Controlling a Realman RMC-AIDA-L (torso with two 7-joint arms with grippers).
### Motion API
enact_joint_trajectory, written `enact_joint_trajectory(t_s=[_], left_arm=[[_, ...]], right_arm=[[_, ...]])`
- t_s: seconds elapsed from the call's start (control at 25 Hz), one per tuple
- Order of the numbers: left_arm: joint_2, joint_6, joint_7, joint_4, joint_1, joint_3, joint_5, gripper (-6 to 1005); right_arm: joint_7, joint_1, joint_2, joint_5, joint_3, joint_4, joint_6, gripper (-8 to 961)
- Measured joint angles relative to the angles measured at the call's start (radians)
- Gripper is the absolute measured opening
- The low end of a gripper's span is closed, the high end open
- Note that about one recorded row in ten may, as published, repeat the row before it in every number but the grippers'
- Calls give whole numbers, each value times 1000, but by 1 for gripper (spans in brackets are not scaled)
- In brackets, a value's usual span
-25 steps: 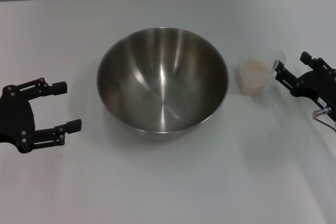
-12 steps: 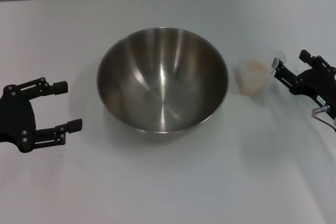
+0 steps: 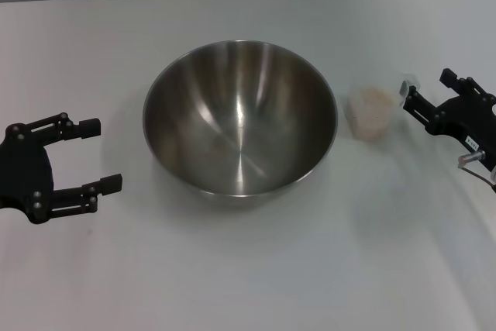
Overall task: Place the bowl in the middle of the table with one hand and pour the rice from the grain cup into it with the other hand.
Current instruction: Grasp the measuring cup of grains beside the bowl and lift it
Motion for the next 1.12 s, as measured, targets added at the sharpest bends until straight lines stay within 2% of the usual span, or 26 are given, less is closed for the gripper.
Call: enact_joint_trajectory(t_s=[0.32, 0.88, 1.08, 1.12], left_arm=[[1, 0, 1, 0, -2, 0, 0, 778], [2, 0, 2, 1, -3, 0, 0, 775], [2, 0, 2, 2, -3, 0, 0, 774], [2, 0, 2, 2, -3, 0, 0, 774]], right_arm=[[0, 1, 0, 1, 2, 0, 1, 776], [-10, 9, 0, -6, -9, 0, 2, 698], [-28, 8, 1, -7, -9, 1, 2, 471], [-28, 8, 2, -7, -9, 1, 2, 450]])
